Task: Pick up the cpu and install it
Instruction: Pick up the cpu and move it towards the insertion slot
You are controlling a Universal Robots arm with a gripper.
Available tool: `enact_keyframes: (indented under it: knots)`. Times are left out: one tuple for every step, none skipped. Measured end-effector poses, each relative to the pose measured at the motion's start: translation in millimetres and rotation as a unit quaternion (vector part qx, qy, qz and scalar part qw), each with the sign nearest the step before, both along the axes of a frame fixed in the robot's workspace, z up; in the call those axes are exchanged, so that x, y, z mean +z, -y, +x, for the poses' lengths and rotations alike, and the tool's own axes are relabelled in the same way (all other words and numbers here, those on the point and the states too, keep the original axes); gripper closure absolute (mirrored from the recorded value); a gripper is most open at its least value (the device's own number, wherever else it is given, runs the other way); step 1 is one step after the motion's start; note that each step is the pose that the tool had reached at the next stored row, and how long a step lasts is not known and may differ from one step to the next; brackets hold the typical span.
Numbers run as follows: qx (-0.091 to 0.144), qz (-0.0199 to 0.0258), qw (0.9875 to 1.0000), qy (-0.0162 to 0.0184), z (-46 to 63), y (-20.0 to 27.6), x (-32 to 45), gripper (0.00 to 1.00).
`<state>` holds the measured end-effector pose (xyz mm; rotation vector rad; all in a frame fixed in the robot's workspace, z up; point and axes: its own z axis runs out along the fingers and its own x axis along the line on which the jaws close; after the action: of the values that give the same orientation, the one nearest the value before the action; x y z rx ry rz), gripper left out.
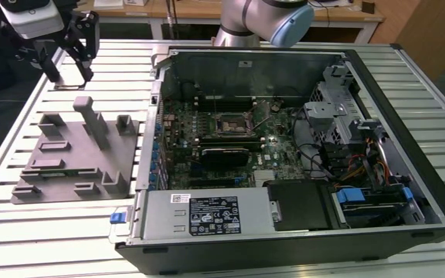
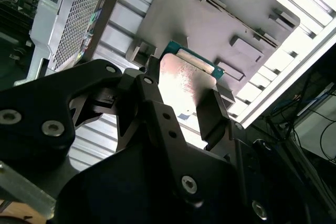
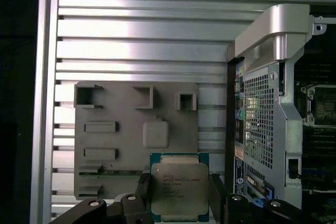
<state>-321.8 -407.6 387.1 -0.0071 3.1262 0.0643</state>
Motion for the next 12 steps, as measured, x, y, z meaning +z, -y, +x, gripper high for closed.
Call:
enact_keyframes:
  knots:
    - [0.0, 0.0, 1.0, 0.0, 0.8, 0.0, 0.0, 0.47]
    - [0.0, 0.0, 1.0, 0.0, 1.6, 0.0, 0.0, 0.47]
    - [0.0, 0.0, 1.0, 0.0, 2.5, 0.0, 0.0, 0.47]
    - [0.0, 0.0, 1.0, 0.0, 3.5, 0.0, 0.0, 0.47]
    - [0.0, 0.0, 1.0, 0.0, 4.5, 0.0, 0.0, 0.47]
    - [0.0, 0.0, 1.0, 0.0, 5.5, 0.0, 0.0, 0.47]
    - [0.0, 0.0, 1.0, 0.0, 6.6, 0.0, 0.0, 0.47]
    - [0.0, 0.0, 1.0, 0.0, 7.7, 0.0, 0.0, 0.47]
    - [0.0, 0.0, 1.0, 0.0, 8.8, 0.0, 0.0, 0.47]
    - [0.0, 0.0, 1.0, 0.0, 10.2, 0.0, 0.1, 0.47]
    - [0.0, 0.0, 1.0, 0.0, 11.3, 0.0, 0.0, 0.47]
    - [0.0, 0.0, 1.0, 0.0, 12.4, 0.0, 0.0, 0.47]
